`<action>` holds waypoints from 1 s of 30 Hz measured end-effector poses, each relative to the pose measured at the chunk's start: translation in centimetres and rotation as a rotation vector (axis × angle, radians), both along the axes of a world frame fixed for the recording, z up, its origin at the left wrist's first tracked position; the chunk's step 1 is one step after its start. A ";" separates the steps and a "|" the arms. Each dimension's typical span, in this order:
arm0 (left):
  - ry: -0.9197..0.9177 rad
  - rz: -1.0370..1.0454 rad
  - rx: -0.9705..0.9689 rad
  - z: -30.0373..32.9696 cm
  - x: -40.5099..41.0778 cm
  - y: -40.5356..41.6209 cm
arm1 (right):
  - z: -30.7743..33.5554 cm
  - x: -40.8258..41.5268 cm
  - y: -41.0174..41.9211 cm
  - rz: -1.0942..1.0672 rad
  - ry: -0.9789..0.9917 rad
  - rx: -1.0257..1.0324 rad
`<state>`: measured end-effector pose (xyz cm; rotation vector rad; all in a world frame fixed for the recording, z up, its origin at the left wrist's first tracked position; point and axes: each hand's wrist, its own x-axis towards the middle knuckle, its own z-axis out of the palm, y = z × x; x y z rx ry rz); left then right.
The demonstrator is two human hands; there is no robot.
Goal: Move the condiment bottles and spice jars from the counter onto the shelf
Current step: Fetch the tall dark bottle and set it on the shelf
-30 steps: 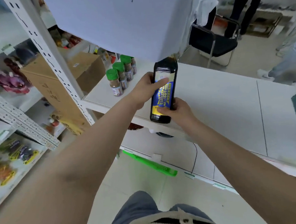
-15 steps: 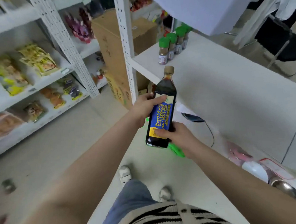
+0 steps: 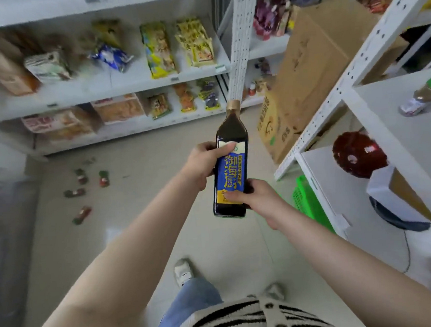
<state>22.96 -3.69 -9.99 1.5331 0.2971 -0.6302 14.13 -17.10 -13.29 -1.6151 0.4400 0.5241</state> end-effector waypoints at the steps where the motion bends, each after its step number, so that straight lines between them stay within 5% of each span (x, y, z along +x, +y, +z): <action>1: 0.004 0.025 0.005 -0.2 0.8 2.5 | -0.1 1.1 2.2 0.024 0.005 0.003; 14: -0.068 0.307 0.029 0.9 9.4 28.3 | 0.9 14.2 26.0 0.323 -0.029 0.036; 30: -0.118 0.605 -0.022 1.1 23.3 38.0 | 1.1 33.1 35.5 0.576 -0.053 0.036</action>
